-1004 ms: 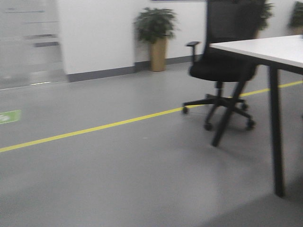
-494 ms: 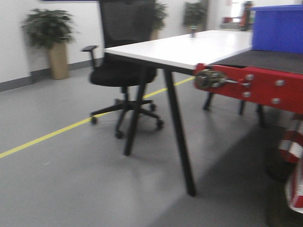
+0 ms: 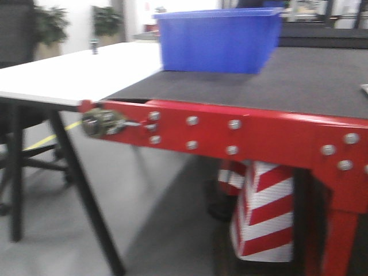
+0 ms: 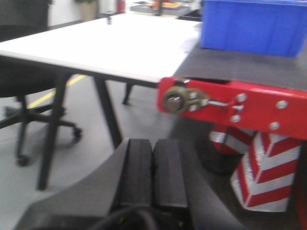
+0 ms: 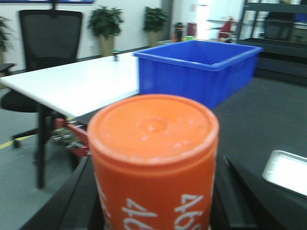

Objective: Grab orange capacitor from left shelf to right conveyor
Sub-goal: 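Drive the base to the red-framed conveyor table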

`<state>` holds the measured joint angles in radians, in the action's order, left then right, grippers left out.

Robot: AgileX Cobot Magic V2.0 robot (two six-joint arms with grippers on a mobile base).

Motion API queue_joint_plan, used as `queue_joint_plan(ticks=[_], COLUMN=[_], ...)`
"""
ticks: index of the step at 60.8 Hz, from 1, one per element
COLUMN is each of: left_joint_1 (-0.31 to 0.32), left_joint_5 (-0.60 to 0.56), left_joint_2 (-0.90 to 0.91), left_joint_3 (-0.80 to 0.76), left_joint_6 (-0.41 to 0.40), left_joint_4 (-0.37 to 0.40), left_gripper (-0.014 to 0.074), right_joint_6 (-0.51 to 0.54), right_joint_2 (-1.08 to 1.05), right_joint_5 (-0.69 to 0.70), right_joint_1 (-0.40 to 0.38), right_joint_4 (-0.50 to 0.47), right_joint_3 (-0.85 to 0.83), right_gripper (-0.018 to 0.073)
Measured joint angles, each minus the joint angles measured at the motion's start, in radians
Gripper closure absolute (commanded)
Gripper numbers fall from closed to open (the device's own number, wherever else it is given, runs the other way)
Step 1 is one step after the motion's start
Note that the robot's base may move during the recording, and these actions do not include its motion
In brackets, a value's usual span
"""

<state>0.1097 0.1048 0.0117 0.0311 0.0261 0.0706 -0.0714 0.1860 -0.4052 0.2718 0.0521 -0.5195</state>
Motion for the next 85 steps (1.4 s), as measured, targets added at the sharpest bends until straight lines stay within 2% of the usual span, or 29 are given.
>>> queue_joint_plan(ticks=[85], left_joint_1=[0.0], left_joint_5=[0.0], left_joint_2=[0.0], left_joint_3=[0.0], left_joint_6=[0.0], left_joint_4=[0.0], left_gripper=[0.0723], right_joint_6=[0.0], right_joint_2=[0.0], right_joint_5=[0.0], right_joint_1=[0.0], right_joint_4=[0.0], right_joint_3=[0.0], right_gripper=[0.0462])
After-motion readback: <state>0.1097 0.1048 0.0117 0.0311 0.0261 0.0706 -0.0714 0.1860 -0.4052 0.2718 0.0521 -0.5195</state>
